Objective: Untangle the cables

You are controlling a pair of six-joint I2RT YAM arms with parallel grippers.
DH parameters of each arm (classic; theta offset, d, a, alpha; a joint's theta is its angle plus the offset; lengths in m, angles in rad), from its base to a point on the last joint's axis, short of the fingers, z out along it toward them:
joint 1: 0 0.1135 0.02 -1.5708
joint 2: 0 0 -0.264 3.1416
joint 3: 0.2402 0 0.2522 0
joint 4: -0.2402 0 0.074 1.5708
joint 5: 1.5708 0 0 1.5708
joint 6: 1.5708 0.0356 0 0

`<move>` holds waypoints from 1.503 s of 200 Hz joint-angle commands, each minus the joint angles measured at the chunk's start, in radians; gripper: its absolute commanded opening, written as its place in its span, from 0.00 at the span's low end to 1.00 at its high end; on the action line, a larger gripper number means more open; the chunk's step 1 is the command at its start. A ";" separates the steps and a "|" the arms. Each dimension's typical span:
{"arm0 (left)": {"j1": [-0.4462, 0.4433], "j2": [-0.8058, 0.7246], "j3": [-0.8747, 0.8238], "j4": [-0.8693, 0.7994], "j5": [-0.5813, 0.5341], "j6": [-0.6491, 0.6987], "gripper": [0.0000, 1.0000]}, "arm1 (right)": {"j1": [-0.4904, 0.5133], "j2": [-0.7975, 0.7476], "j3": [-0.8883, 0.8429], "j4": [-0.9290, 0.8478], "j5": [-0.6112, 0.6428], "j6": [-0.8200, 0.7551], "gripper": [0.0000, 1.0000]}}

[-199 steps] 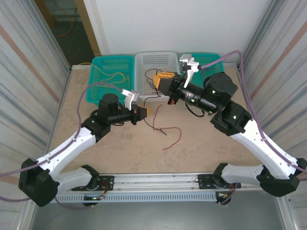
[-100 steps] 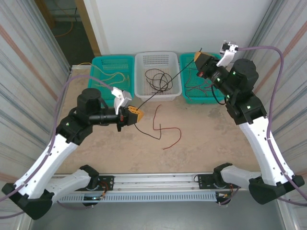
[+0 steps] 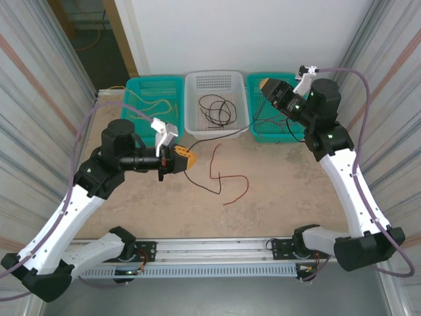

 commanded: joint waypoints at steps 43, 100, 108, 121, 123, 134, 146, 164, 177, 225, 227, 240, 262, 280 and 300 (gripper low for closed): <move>0.019 0.025 0.194 0.009 -0.301 -0.113 0.00 | 0.142 -0.055 -0.071 -0.078 -0.046 -0.195 0.76; 0.232 0.115 0.233 0.066 -0.197 -0.342 0.00 | 0.314 -0.105 -0.092 -0.050 -0.095 -0.333 0.85; 0.235 0.123 0.234 0.088 -0.181 -0.356 0.00 | 0.323 -0.102 -0.098 -0.044 -0.110 -0.331 0.85; 0.236 0.144 0.256 0.084 -0.169 -0.360 0.00 | 0.327 -0.097 -0.109 -0.022 -0.149 -0.320 0.86; 0.235 0.148 0.262 0.080 -0.169 -0.360 0.00 | 0.328 -0.095 -0.109 -0.021 -0.153 -0.320 0.86; 0.235 0.166 0.287 0.060 -0.169 -0.356 0.00 | 0.340 -0.092 -0.107 -0.024 -0.157 -0.322 0.86; 0.238 0.181 0.311 0.043 -0.173 -0.354 0.00 | 0.357 -0.094 -0.105 -0.021 -0.163 -0.334 0.86; 0.239 0.197 0.334 0.034 -0.179 -0.374 0.00 | 0.401 -0.089 -0.093 -0.023 -0.169 -0.368 0.87; 0.242 0.215 0.345 0.053 -0.139 -0.398 0.00 | 0.433 -0.066 -0.077 -0.036 -0.165 -0.384 0.87; 0.244 0.259 0.369 0.122 -0.060 -0.472 0.00 | 0.455 0.019 -0.056 -0.006 -0.157 -0.402 0.84; 0.245 0.261 0.372 0.122 -0.057 -0.475 0.00 | 0.455 0.021 -0.057 -0.005 -0.157 -0.403 0.84; 0.246 0.276 0.388 0.131 -0.033 -0.490 0.00 | 0.455 0.035 -0.053 0.000 -0.160 -0.408 0.84; 0.249 0.296 0.407 0.145 -0.004 -0.510 0.00 | 0.456 0.052 -0.054 0.005 -0.170 -0.409 0.83; 0.254 0.312 0.418 0.169 0.011 -0.529 0.00 | 0.455 0.063 -0.066 0.015 -0.190 -0.399 0.79; 0.256 0.316 0.420 0.202 -0.023 -0.541 0.00 | 0.462 0.067 -0.079 0.027 -0.209 -0.382 0.64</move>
